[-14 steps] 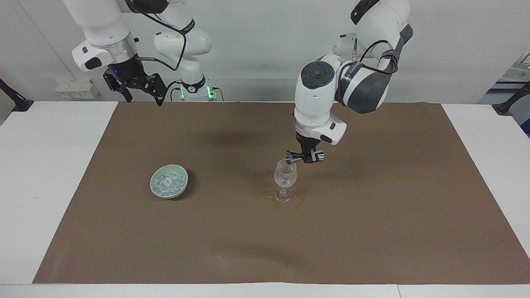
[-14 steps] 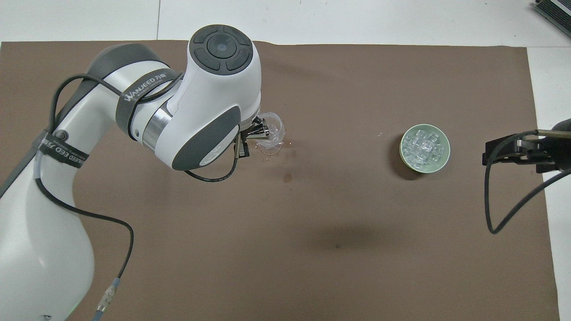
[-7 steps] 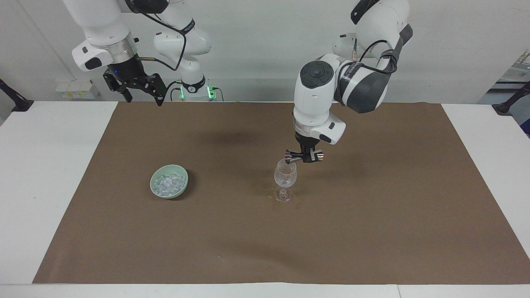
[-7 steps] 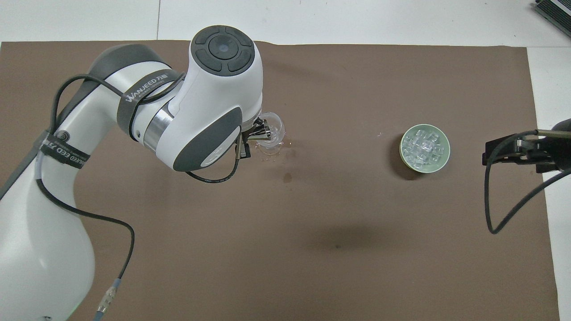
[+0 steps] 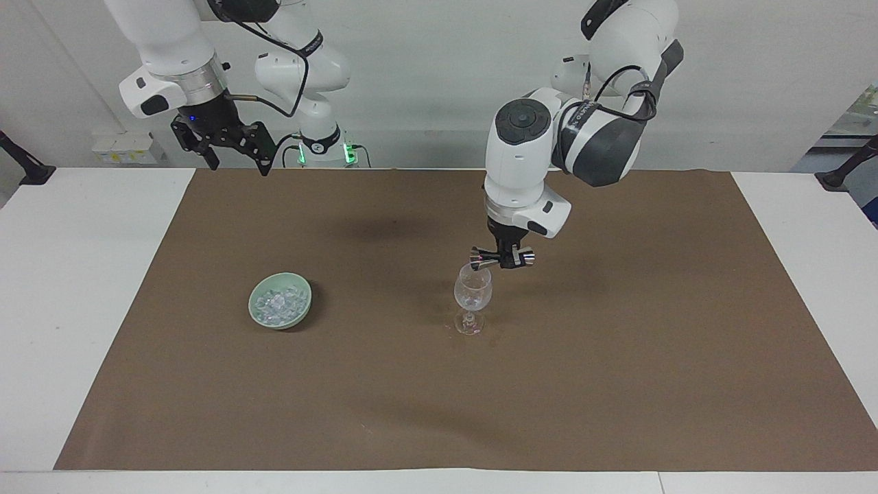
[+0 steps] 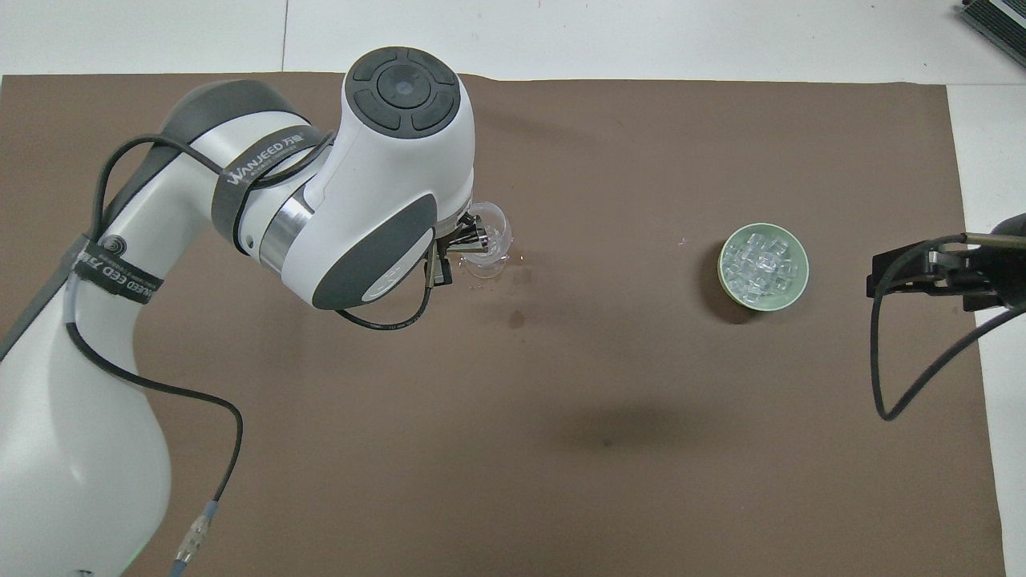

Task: Pour wine and add ice with both arms
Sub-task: 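Tilt the bottle upright and draw it back with the left gripper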

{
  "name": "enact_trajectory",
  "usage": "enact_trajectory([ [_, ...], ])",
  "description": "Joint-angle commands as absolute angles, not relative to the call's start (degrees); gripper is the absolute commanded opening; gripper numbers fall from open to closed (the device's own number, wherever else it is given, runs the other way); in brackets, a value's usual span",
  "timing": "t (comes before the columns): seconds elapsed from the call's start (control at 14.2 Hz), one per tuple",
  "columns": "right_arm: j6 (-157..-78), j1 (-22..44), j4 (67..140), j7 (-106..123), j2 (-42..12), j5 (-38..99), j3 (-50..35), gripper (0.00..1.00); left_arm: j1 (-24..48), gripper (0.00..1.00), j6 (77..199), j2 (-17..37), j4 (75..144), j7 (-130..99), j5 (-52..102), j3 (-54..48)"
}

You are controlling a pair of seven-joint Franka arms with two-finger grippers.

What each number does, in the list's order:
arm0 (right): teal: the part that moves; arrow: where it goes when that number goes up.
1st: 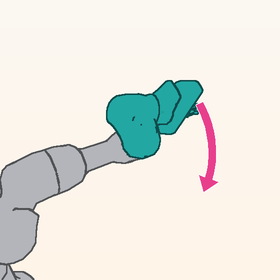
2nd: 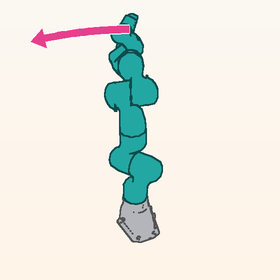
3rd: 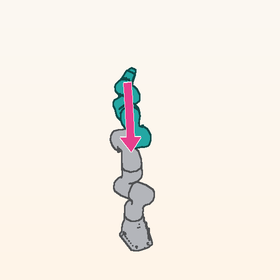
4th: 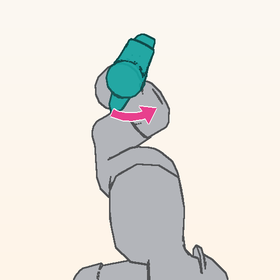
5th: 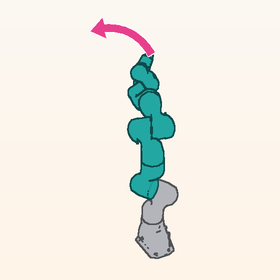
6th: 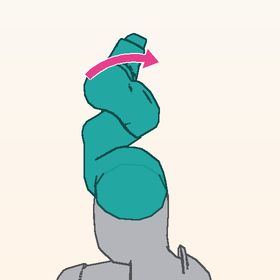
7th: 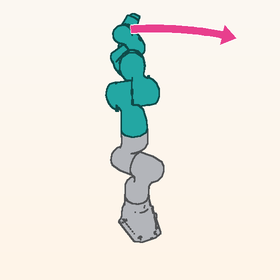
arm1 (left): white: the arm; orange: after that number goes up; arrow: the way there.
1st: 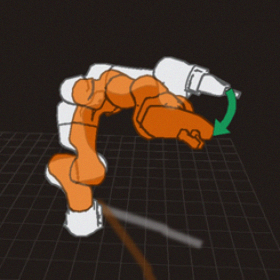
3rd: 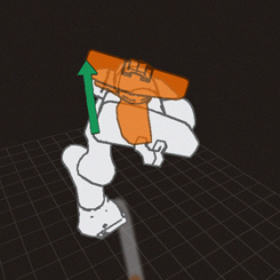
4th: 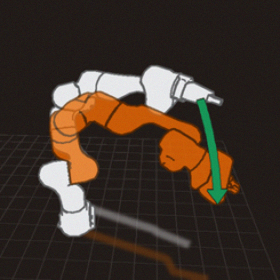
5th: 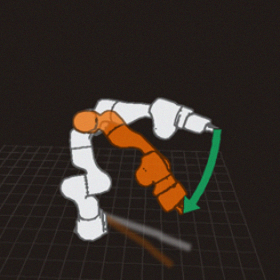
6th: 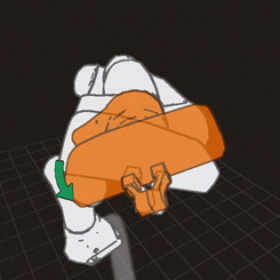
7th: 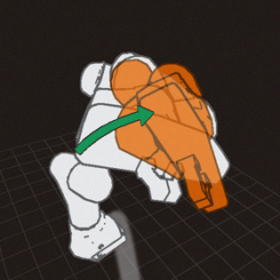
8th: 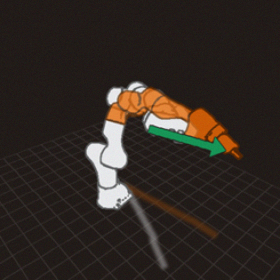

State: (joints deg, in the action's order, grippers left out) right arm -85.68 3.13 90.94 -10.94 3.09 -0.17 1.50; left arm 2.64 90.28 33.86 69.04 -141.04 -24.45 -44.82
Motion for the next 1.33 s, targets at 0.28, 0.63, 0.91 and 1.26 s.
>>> enact_trajectory([
  [0.28, -86.2, 2.3, 91.8, -9.4, 4.0, 1.4, 1.4, 1.00, 1.5, 0.00, 89.8, 34.3, 66.8, -134.0, -21.2, -46.4],
  [0.63, -86.2, 2.2, 91.8, -9.4, 4.0, 1.4, 1.4, 1.00, -1.5, 0.00, 89.3, 33.7, 66.6, -122.2, -11.6, -44.4],
  [0.91, -86.2, 2.3, 91.8, -9.4, 4.0, 1.4, 1.4, 1.00, -1.3, 0.00, 88.9, 31.0, 66.6, -111.6, -0.3, -35.6],
  [1.26, -86.2, 2.3, 91.8, -9.3, 4.0, 1.4, 1.4, 1.00, -1.1, 0.00, 86.8, 29.3, 66.8, -97.3, 12.6, -24.5],
])
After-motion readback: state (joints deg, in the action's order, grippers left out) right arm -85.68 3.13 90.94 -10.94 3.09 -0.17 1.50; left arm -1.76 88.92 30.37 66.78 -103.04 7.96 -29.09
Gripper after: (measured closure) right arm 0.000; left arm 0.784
